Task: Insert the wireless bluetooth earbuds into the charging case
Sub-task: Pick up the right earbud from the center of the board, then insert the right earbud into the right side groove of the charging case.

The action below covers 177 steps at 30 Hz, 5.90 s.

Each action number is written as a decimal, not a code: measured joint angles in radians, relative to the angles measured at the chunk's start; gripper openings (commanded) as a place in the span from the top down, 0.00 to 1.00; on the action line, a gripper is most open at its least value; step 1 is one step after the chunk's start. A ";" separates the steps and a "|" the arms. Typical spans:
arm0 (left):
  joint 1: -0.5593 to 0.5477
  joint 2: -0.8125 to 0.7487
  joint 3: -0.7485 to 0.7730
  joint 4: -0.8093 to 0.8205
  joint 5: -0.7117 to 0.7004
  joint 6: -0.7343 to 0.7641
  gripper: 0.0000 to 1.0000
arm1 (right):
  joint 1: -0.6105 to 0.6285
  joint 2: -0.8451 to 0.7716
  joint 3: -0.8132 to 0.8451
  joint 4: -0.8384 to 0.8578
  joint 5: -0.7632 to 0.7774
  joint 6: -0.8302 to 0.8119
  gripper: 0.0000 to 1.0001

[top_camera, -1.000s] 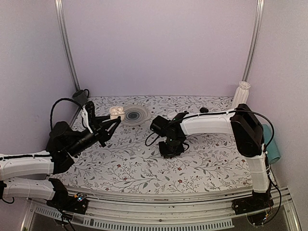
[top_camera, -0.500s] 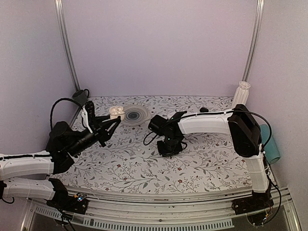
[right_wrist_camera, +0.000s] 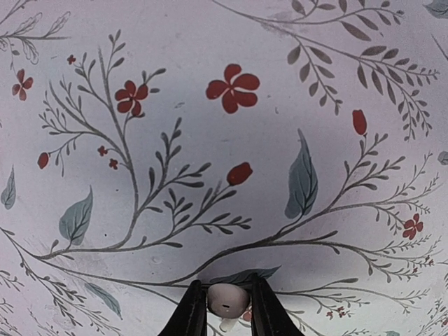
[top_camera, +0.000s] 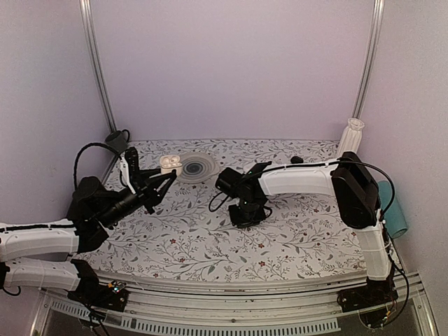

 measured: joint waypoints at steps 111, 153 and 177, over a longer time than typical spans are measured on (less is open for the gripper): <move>-0.023 0.511 0.236 0.387 0.165 -0.169 1.00 | 0.144 -0.569 -0.258 0.895 0.185 -0.391 0.88; -0.026 0.505 0.240 0.426 0.156 -0.233 1.00 | 0.163 -0.546 -0.258 0.952 0.228 -0.422 0.87; -0.028 0.494 0.223 0.420 0.138 -0.069 1.00 | 0.160 -0.547 -0.258 0.935 0.182 -0.435 0.86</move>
